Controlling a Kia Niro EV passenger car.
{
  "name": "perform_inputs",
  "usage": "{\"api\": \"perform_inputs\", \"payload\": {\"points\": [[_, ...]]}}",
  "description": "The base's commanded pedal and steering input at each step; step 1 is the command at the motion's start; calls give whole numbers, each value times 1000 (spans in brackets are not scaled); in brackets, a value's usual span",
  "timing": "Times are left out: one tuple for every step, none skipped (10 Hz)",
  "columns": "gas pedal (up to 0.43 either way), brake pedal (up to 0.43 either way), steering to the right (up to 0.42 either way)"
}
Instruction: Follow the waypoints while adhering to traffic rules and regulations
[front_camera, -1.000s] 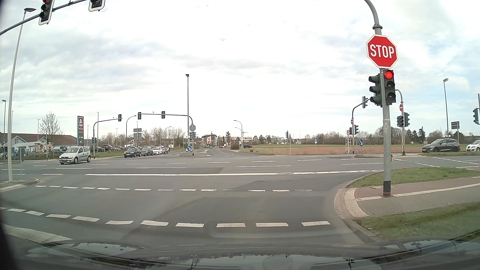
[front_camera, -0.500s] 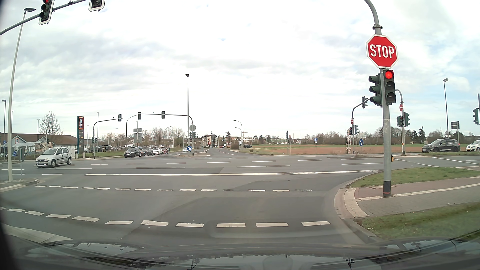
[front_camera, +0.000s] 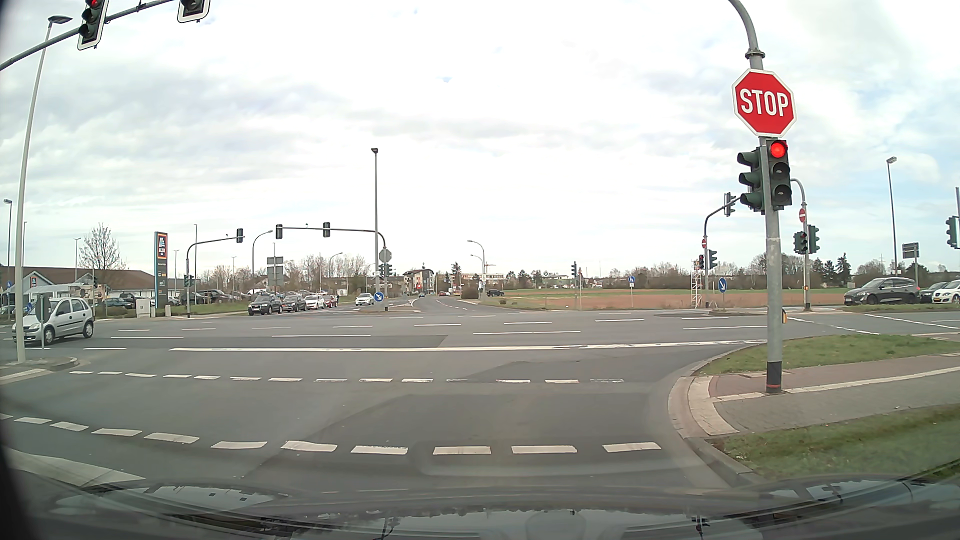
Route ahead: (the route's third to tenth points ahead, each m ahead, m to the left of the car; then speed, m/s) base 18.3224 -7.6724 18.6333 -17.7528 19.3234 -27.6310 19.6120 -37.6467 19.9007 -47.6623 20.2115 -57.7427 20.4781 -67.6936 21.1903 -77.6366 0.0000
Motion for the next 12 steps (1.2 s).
{"api": "perform_inputs", "payload": {"points": [[0, 287, 0], [0, 287, -1], [0, 287, 0], [0, 293, 0], [0, 287, -1], [0, 287, -1], [0, 293, -1], [0, 293, -1], [0, 293, -1], [0, 293, -1], [0, 287, -1], [0, 287, -1]]}}
